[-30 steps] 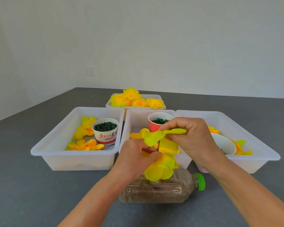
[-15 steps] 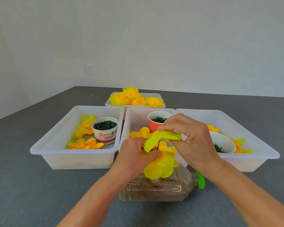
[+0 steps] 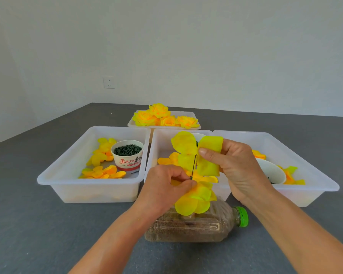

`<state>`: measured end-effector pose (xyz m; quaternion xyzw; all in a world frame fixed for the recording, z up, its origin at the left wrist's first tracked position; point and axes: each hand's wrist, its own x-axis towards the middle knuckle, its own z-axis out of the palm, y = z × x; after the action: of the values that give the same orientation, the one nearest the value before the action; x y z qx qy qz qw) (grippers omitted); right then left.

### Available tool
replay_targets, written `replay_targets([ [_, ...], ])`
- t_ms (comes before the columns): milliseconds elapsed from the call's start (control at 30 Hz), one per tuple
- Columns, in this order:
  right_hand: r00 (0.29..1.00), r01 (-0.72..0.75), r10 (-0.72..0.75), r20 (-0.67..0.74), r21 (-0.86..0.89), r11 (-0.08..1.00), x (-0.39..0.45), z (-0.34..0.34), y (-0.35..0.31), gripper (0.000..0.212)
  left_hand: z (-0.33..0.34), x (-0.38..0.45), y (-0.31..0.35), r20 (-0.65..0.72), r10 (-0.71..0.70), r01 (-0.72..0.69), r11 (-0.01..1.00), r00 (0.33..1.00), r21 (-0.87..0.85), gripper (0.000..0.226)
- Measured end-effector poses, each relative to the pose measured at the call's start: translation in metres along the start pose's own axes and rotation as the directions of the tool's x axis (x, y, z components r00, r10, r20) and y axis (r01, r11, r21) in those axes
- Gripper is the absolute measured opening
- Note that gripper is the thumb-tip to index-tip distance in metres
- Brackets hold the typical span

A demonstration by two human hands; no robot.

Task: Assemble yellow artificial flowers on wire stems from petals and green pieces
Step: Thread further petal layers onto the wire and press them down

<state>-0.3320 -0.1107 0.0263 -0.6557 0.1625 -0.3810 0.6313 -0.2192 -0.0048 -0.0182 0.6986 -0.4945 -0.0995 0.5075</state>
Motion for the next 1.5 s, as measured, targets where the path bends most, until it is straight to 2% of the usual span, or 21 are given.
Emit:
replay_targets([
  [100, 0.998, -0.065, 0.065, -0.002, 0.042, 0.997, 0.000, 0.000, -0.001, 0.021, 0.000, 0.000, 0.000, 0.000, -0.006, 0.006, 1.000, 1.000, -0.006, 0.008],
  [233, 0.998, -0.062, 0.061, 0.018, 0.055, 0.997, -0.003, 0.000, -0.003, 0.020, 0.000, 0.000, 0.000, 0.000, -0.004, 0.004, 1.000, 1.000, -0.005, 0.006],
  [533, 1.000, 0.009, -0.009, 0.013, -0.005, 1.000, -0.002, 0.004, -0.003, 0.018, 0.000, -0.001, 0.000, -0.005, -0.005, 0.005, 1.000, 1.000, 0.000, 0.013],
  [700, 0.999, 0.046, -0.045, 0.013, -0.059, 0.997, -0.003, 0.002, -0.004, 0.019, 0.000, -0.001, 0.001, 0.003, -0.006, 0.006, 1.000, 1.000, -0.001, 0.009],
  [1000, 0.980, 0.194, -0.184, 0.075, -0.173, 0.966, -0.008, -0.001, -0.006, 0.025, 0.000, -0.001, 0.000, -0.004, 0.001, -0.001, 1.000, 1.000, 0.008, 0.013],
  [1100, 0.940, 0.340, -0.311, 0.141, -0.291, 0.894, -0.011, -0.001, -0.006, 0.027, 0.000, -0.001, 0.000, 0.005, -0.004, 0.004, 1.000, 1.000, 0.019, 0.012],
  [1200, 0.880, 0.470, -0.439, 0.180, -0.458, 0.754, -0.014, -0.003, -0.002, 0.024, 0.000, -0.001, -0.001, -0.009, -0.009, 0.009, 1.000, 1.000, 0.000, 0.009],
  [1300, 0.794, 0.591, -0.552, 0.256, -0.542, 0.598, -0.015, -0.004, 0.003, 0.021, 0.000, 0.000, 0.000, -0.027, -0.015, 0.014, 0.999, 1.000, -0.041, 0.005],
  [1400, 0.739, 0.649, -0.597, 0.313, -0.569, 0.505, -0.015, -0.006, 0.006, 0.021, -0.002, 0.000, -0.002, -0.005, -0.031, 0.031, 0.994, 0.999, -0.100, 0.008],
  [1500, 0.716, 0.660, -0.618, 0.325, -0.601, 0.450, -0.014, -0.008, 0.008, 0.028, -0.006, -0.002, -0.002, 0.059, -0.030, 0.040, 0.983, 0.998, -0.181, 0.006],
])
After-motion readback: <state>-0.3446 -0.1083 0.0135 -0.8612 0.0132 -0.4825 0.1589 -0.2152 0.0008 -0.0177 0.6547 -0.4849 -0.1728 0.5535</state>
